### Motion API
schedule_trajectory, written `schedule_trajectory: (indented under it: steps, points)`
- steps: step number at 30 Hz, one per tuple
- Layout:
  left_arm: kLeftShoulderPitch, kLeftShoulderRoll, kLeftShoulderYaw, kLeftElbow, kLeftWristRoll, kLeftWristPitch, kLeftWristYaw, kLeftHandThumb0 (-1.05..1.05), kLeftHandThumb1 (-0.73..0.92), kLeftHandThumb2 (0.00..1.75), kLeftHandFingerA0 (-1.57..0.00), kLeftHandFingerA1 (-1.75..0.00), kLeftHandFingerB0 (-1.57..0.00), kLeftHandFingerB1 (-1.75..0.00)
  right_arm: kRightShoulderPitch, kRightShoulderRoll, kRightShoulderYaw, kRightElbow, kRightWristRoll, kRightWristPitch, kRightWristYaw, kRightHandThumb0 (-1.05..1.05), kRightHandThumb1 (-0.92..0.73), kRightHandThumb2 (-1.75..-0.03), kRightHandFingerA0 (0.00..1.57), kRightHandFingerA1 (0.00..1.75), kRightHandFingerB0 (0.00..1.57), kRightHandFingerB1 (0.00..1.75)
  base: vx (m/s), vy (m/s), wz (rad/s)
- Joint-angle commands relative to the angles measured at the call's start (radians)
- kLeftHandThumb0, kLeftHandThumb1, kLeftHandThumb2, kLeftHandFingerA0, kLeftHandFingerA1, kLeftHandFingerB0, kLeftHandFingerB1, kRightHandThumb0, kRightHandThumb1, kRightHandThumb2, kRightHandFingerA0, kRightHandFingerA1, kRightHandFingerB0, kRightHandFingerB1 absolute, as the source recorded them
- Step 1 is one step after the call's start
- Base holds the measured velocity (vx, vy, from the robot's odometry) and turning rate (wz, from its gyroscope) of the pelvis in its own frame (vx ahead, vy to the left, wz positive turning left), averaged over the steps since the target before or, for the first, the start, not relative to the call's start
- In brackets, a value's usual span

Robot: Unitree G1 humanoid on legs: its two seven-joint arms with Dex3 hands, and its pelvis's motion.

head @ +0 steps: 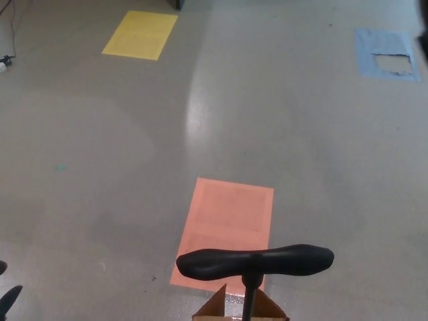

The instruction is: An air pump is kept on top of a storage box on the floor and the robot uses its right hand to press down on the handle of the pump to compress it

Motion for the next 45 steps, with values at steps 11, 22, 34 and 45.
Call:
schedule_trajectory:
  steps: [11, 22, 34, 45]
  points:
    - [-0.022, 0.059, 0.014, 0.037, 0.011, -0.051, -0.052, -0.70, 0.70, 1.01, -0.04, -0.43, 0.00, -0.30, -0.213, -0.076, 0.378, -0.387, 0.109, 0.329, 0.346, -0.90, -0.82, -1.17, 0.00, 0.12, 0.00, 0.10, 0.00, 0.000, 0.00]
    - [-0.025, 0.055, 0.035, 0.039, -0.004, -0.059, -0.067, -0.68, 0.67, 0.99, -0.03, -0.44, -0.02, -0.31, -0.070, -0.035, 0.527, -0.283, -0.064, 0.309, 0.306, -0.93, -0.82, -1.16, 0.00, 0.14, 0.00, 0.10, 0.00, 0.000, 0.00]
    - [-0.025, 0.057, 0.049, 0.048, -0.007, -0.074, -0.078, -0.72, 0.69, 1.01, -0.04, -0.44, 0.00, -0.32, 0.025, 0.012, 0.616, -0.052, -0.239, 0.234, 0.277, -0.89, -0.81, -1.16, 0.00, 0.15, 0.00, 0.13, 0.00, 0.000, 0.00]
    - [-0.030, 0.053, 0.048, 0.051, 0.005, -0.062, -0.070, -0.66, 0.69, 0.99, -0.02, -0.41, -0.02, -0.32, 0.214, 0.132, 0.683, 0.134, -0.322, 0.157, 0.233, -0.85, -0.78, -1.15, 0.00, 0.20, 0.00, 0.17, 0.00, 0.000, 0.00]
